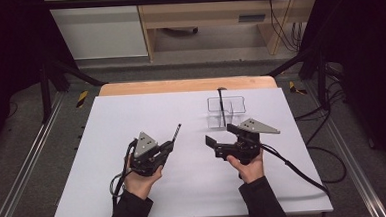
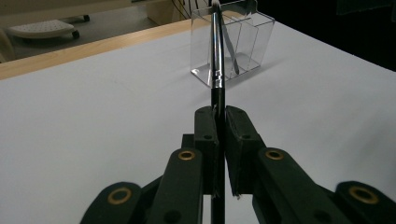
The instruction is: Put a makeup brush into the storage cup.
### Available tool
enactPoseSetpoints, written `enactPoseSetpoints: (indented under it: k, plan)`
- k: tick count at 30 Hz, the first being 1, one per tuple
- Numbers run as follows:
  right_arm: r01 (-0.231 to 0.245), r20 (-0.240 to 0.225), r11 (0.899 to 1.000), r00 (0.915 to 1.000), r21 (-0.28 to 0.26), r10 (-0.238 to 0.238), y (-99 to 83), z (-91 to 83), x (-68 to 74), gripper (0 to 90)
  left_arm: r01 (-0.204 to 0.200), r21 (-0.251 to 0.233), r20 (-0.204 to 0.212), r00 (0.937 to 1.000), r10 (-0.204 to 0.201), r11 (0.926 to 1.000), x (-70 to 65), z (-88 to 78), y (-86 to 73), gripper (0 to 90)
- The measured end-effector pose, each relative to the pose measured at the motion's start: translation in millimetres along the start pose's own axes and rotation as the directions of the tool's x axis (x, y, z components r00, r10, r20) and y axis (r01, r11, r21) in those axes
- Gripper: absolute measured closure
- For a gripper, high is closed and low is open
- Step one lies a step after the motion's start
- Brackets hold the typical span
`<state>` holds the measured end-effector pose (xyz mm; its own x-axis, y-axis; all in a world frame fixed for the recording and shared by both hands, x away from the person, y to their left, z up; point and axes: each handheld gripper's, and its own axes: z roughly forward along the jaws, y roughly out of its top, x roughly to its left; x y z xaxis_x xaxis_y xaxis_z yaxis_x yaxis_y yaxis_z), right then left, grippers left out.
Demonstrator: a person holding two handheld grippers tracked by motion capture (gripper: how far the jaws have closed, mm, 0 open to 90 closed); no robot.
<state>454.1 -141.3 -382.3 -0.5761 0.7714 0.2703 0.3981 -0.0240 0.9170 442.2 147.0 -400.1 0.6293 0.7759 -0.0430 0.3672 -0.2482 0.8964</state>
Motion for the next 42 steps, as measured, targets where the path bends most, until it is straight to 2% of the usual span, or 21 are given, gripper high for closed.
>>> enactPoseSetpoints:
  k: [8,19,36,42]
  plan:
    - [-0.034,-0.026,0.999,0.9991,-0.001,0.034,-1.5,12.0,4.5,9.6,0.011,-0.008,0.01,0.9999,-0.011,0.9999,-4.9,6.6,-1.2,83.1]
    - [-0.049,-0.046,0.999,0.9977,0.013,0.049,-1.2,23.6,12.5,11.9,0.023,-0.025,0.025,0.9994,-0.023,0.9994,-14.3,14.2,-0.9,83.2]
    - [-0.08,-0.045,0.997,0.9957,0.024,0.081,-5.7,29.3,13.8,16.4,0.02,-0.041,0.045,0.9988,-0.018,0.9989,-29.5,22.8,1.7,83.2]
    - [-0.092,-0.051,0.995,0.9943,0.031,0.093,-7.5,30.0,15.1,22.2,0.014,-0.044,0.053,0.9985,-0.012,0.9989,-35.8,25.9,2.6,83.2]
